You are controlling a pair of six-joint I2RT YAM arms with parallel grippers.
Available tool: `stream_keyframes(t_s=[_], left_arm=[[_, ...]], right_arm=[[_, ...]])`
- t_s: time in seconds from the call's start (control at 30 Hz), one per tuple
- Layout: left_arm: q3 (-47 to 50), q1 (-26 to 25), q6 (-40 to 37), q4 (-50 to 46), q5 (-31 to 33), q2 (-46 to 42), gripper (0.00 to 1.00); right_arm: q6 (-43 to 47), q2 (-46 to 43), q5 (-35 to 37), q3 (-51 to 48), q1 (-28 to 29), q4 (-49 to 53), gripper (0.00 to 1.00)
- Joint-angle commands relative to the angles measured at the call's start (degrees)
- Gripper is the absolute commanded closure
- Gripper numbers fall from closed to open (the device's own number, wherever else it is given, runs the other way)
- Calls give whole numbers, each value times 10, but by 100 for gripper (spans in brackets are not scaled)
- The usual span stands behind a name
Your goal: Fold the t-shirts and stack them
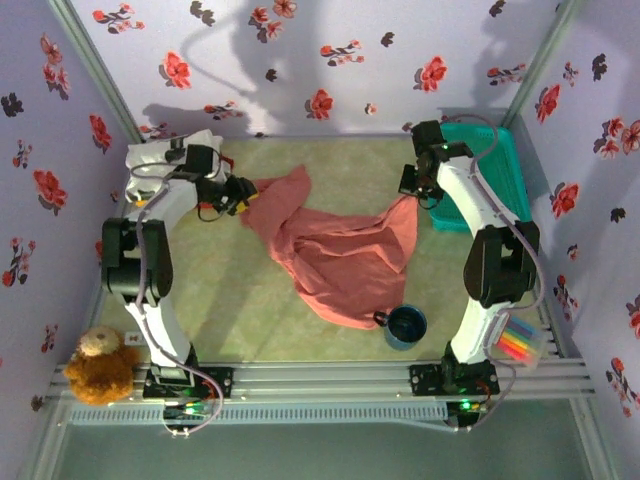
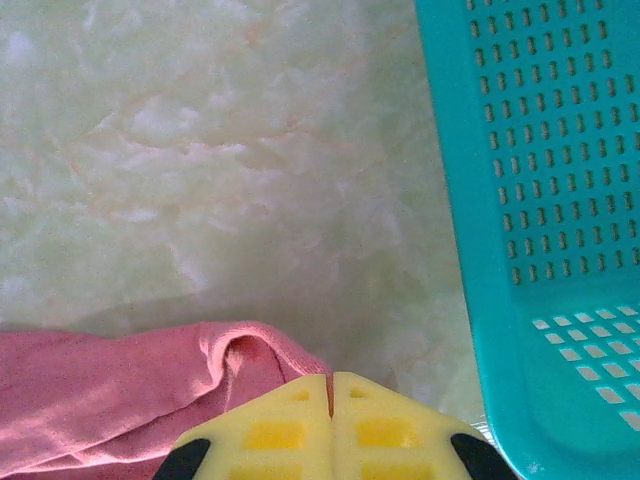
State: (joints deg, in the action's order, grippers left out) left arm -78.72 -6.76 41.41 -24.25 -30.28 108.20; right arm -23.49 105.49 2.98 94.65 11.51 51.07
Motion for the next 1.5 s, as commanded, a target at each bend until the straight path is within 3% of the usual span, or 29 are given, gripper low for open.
stream_keyframes(t_s=[0.0,0.3,0.5,0.67,0.8,0.9,1.13,1.3,1.47], left_arm=[[-36,4,-31,8,-16,47,59],[-85,6,-65,-46,7,108,57],[-85,6,-96,-62,46,105,50],[-71,3,-75,-27,-3,118,51],[-75,-11,-93,-48,-5,116,52],[-67,-13,-96,-53,-7,108,59],[-51,-13,-84,-39,-7,90,90],[-45,-10,-68,-42,8,49,100],[-16,13,-26,-20,18,-64,100]], right_arm=[[12,-11,-5,-5,0,13,100],[17,-12,-6,-7,0,21,100],[16,-11,-9,-6,0,22,100],[16,-8,-10,-5,0,23,100],[16,-7,-10,-5,-1,23,100],[16,-4,-13,-3,0,24,100],[17,-3,-13,-1,0,25,100],[17,-13,-10,-3,0,29,100],[4,-80,-10,-20,0,22,100]])
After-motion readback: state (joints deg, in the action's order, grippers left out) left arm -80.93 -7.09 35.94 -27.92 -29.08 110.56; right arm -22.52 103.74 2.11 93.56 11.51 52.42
